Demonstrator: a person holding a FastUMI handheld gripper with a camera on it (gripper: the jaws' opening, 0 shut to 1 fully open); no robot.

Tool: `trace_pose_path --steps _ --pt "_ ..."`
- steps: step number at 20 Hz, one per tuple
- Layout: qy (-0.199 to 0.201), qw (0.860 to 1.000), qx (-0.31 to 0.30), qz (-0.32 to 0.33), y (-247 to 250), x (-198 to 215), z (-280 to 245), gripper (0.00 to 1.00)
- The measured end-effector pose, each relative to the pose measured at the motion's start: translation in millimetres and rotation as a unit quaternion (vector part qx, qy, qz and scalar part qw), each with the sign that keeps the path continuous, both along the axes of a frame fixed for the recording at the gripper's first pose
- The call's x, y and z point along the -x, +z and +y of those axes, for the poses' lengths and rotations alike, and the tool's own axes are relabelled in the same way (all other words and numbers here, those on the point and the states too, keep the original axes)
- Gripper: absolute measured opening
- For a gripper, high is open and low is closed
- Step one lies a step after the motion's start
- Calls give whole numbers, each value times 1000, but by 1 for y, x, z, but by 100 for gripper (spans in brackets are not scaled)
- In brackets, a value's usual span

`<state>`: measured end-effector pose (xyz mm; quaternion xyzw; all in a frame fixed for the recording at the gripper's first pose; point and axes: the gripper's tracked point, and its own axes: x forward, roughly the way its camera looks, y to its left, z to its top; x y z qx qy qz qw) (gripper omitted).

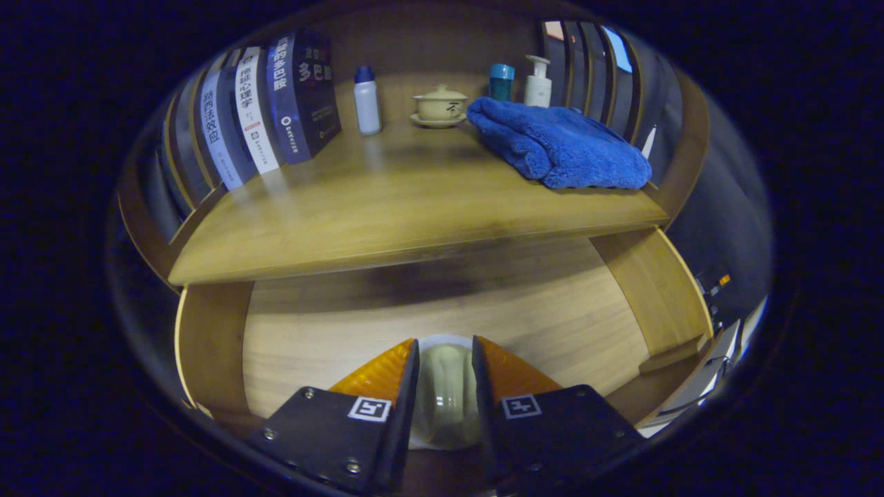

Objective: Pull open the drawer, take out the items inside it, and place them on the countertop above the cabinet.

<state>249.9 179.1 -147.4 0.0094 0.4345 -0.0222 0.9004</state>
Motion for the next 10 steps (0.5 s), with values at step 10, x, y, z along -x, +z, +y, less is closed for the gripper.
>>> trace_pose_path --steps 10 --pt "2 1000 13 8 -11 3 1 25"
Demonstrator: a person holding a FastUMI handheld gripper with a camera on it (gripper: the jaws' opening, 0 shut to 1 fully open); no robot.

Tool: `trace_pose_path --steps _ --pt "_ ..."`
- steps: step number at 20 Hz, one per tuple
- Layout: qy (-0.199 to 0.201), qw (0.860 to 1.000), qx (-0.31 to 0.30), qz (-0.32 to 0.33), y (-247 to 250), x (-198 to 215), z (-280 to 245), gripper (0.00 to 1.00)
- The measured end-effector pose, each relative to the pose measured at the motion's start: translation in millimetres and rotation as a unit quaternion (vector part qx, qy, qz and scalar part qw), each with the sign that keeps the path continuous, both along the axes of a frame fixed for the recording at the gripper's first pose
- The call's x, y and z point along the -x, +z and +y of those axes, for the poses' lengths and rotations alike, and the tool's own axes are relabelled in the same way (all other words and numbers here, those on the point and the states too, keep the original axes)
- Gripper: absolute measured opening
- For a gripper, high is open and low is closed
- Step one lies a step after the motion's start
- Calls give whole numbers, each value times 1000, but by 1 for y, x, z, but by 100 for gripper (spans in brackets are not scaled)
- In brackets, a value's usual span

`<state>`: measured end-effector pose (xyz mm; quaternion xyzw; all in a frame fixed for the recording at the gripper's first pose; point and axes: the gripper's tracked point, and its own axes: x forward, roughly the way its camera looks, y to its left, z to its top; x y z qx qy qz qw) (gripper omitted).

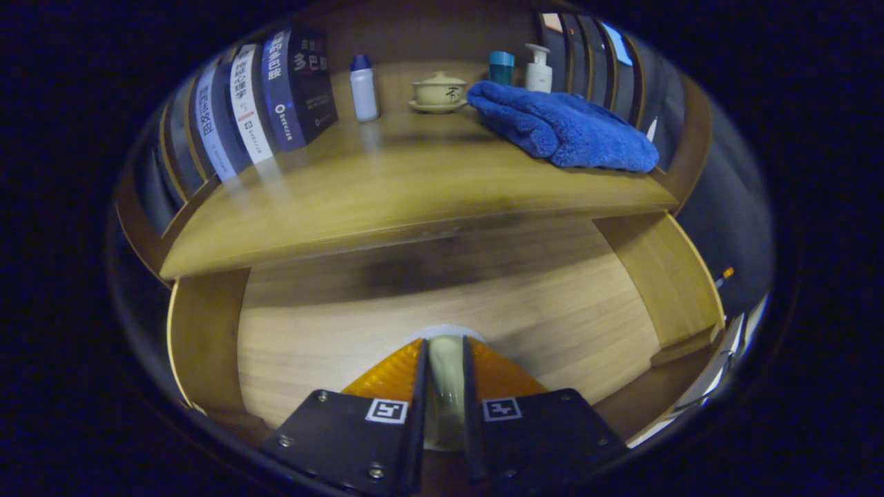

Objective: Pull open the drawer, take out the items inside it, and place them on the countertop above the cabinet.

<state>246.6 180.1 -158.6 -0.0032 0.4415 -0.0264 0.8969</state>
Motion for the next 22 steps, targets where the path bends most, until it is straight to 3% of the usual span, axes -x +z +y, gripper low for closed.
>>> trace_pose_path --steps 13,19,22 --pt "1 986 18 -164 144 -25 -2 25" --pt "8 995 6 -99 102 -14 4 24" --pt "22 999 11 -48 68 -3 7 35"
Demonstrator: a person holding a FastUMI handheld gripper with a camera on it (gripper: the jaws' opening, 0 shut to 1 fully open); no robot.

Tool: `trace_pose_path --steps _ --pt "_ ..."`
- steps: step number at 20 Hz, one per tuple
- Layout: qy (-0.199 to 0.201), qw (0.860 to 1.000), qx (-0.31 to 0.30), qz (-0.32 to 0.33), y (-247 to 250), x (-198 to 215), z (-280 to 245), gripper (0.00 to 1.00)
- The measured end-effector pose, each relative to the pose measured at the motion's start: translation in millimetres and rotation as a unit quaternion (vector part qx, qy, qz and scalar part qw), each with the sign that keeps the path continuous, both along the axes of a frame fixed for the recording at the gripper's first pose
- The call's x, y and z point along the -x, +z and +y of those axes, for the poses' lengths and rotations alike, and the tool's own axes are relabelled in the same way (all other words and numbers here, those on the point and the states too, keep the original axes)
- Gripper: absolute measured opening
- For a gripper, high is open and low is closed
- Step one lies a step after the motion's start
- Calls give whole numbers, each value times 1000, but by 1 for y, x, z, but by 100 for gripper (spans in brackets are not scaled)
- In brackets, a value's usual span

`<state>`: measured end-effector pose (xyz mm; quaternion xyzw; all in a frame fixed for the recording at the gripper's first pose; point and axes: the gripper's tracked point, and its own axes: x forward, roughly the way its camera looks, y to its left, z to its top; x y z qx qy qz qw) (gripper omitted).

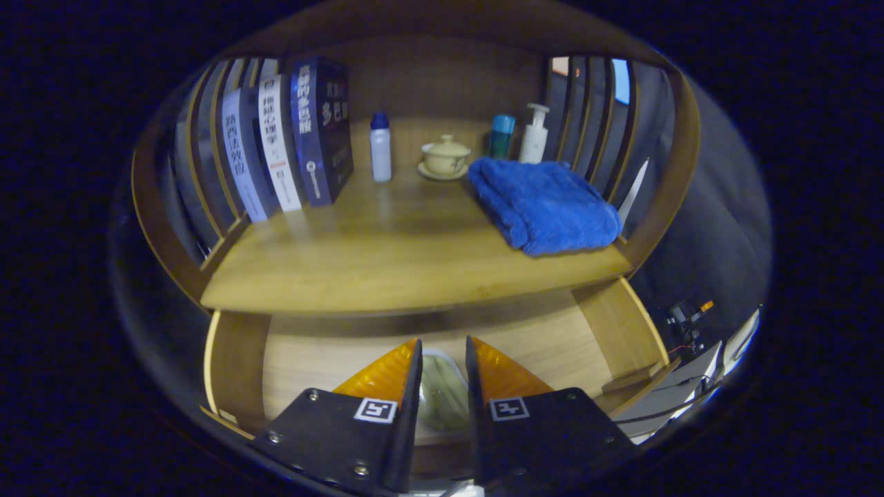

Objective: Pull open the drawer, take out the items inside it, and place them on the countertop above the cabinet.

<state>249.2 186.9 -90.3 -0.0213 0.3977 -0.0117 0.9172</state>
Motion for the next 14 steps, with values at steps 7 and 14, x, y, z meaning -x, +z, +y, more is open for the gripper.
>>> trace_pose_path --steps 7,14 --pt "18 997 -1 75 -59 15 3 35" --pt "32 995 64 68 -62 19 -14 15"
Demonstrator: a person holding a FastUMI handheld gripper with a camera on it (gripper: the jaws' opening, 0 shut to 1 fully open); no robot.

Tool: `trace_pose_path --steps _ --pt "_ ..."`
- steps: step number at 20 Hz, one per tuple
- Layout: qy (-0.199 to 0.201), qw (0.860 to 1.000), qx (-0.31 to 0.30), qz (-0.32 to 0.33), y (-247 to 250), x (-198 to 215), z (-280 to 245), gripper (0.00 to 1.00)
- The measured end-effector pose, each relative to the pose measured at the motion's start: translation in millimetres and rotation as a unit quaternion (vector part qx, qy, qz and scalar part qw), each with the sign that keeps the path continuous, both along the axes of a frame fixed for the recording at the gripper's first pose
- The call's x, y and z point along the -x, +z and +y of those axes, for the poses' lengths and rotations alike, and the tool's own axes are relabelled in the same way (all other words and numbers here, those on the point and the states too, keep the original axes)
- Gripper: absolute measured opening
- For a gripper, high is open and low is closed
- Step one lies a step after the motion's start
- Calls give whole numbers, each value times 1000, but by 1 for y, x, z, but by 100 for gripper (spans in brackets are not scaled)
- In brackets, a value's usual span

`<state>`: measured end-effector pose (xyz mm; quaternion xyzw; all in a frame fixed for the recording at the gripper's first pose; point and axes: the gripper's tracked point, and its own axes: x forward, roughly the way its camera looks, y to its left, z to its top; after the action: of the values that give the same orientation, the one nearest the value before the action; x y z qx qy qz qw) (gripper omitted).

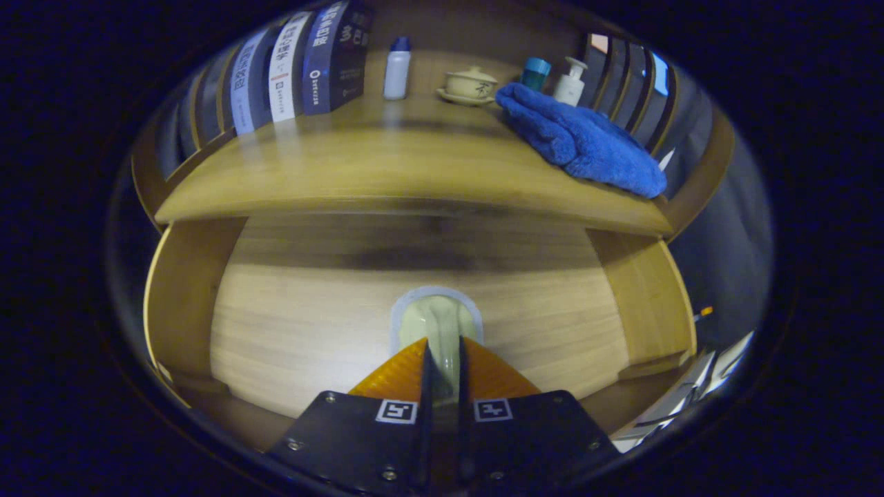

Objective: Pull open the drawer, take out the items inside it, and place them on the countertop above the cabinet.

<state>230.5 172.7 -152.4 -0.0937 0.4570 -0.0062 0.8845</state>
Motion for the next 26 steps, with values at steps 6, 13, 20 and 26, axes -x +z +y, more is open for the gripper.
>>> trace_pose_path --steps 6,13,20,26 --pt "-8 997 10 -76 73 1 -5 15" --pt "-1 988 -45 -145 129 -67 23 15" --pt "3 985 -62 -159 116 -138 33 15" --pt "34 979 -98 -178 114 -154 49 43"
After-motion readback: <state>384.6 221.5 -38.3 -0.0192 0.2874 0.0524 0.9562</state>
